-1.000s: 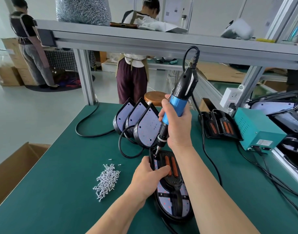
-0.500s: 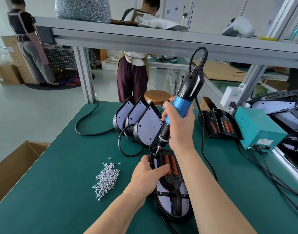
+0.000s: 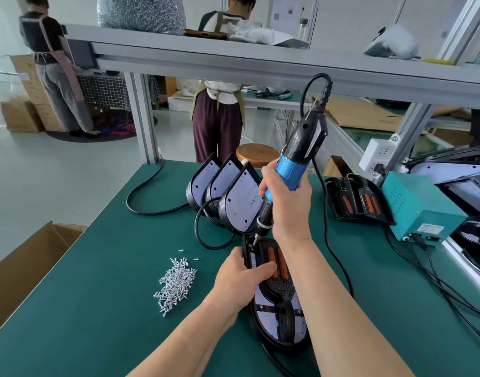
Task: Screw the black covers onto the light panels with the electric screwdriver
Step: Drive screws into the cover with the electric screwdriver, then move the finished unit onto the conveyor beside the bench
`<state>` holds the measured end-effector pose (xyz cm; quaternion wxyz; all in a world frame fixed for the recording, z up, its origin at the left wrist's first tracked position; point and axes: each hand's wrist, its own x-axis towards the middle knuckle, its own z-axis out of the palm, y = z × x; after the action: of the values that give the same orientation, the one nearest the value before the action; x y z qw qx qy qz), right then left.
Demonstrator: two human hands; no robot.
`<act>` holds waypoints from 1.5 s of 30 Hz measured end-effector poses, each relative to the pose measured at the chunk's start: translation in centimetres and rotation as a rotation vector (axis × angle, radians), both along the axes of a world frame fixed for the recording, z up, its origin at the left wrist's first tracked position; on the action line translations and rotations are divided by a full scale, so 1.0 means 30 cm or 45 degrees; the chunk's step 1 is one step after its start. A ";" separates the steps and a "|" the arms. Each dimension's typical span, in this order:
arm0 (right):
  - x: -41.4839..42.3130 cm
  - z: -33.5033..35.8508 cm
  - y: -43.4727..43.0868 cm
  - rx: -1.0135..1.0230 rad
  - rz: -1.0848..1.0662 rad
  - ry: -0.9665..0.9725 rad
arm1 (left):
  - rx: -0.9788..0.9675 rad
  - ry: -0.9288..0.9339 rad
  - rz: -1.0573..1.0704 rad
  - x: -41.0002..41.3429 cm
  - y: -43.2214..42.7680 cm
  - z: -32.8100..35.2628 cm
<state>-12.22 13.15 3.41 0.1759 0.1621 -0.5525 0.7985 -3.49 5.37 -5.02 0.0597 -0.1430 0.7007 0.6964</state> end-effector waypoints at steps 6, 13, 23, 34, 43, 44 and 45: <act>0.029 0.027 0.033 -0.048 0.081 -0.040 | -0.005 -0.001 -0.051 0.002 -0.001 0.009; 0.053 0.033 0.085 -0.121 0.021 -0.063 | -0.004 -0.012 -0.082 -0.004 0.001 0.011; -0.061 0.193 0.464 0.669 -0.553 -0.238 | 0.020 -0.008 -0.071 0.003 0.001 0.017; -0.085 -0.151 0.613 1.488 -0.286 -0.938 | -0.034 -0.012 -0.078 -0.001 -0.006 0.007; 0.008 -0.225 0.517 1.818 -0.670 -0.748 | -0.181 -0.013 -0.011 0.006 -0.001 0.021; 0.024 -0.230 0.506 1.838 -0.663 -0.700 | -0.186 -0.015 -0.008 0.007 -0.003 0.020; 0.041 -0.236 0.495 1.835 -0.642 -0.648 | -0.193 -0.017 -0.008 0.007 -0.004 0.020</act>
<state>-11.00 28.00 -3.66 0.0718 -0.0810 -0.9749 0.1944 -3.28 5.27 -4.42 0.0556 -0.1497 0.7516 0.6400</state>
